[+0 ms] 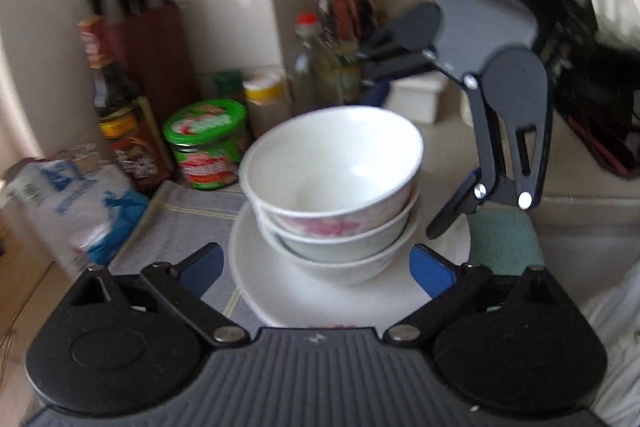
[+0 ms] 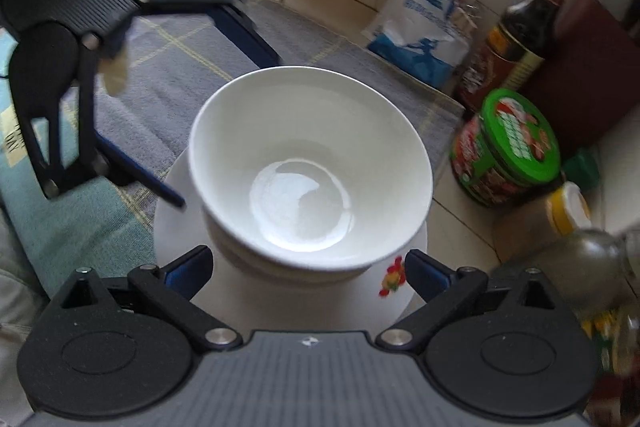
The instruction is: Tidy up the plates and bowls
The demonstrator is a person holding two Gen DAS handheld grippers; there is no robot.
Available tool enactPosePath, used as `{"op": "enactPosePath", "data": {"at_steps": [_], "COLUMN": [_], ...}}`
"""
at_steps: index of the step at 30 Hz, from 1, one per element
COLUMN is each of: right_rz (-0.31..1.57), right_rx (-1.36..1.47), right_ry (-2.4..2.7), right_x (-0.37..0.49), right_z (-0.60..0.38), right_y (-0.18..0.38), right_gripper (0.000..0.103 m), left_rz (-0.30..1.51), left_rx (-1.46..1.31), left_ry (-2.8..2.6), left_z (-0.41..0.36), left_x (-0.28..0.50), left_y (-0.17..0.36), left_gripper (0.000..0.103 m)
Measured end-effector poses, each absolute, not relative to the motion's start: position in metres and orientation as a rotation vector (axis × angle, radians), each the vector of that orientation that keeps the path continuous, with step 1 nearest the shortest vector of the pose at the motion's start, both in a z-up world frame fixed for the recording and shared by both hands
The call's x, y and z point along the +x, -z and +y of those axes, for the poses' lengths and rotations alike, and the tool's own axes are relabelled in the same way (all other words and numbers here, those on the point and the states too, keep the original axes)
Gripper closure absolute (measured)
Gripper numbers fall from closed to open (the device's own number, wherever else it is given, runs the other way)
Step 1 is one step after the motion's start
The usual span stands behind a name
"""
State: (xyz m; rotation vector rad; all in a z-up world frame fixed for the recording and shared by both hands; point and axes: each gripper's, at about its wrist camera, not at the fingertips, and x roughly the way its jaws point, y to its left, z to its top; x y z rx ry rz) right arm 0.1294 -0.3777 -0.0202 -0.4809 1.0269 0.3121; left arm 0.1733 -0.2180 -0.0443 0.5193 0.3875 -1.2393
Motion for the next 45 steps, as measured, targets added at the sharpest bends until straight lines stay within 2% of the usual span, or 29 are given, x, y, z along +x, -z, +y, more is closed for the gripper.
{"op": "enactPosePath", "data": {"at_steps": [8, 14, 20, 26, 45], "right_rz": [0.998, 0.84, 0.708, 0.657, 0.647], "right_rx": [-0.316, -0.022, 0.205, 0.251, 0.243], "right_ry": [0.132, 0.507, 0.646, 0.697, 0.638], "right_x": [0.093, 0.061, 0.023, 0.007, 0.004], "right_z": [-0.331, -0.302, -0.279, -0.257, -0.243], "right_y": [-0.016, -0.043, -0.044, -0.038, -0.044], "right_gripper": [0.0, 0.0, 0.0, 0.0, 0.0], "left_rz": [0.253, 0.346, 0.409, 0.489, 0.505], "left_rx": [0.336, 0.229, 0.207, 0.219, 0.24], "left_ry": [1.009, 0.832, 0.779, 0.742, 0.702], "left_z": [-0.15, -0.119, -0.101, -0.101, -0.107], "left_x": [0.144, 0.135, 0.125, 0.117, 0.109], "left_y": [0.015, -0.009, -0.022, -0.022, -0.026], "left_gripper": [0.001, 0.001, 0.001, 0.001, 0.001]}}
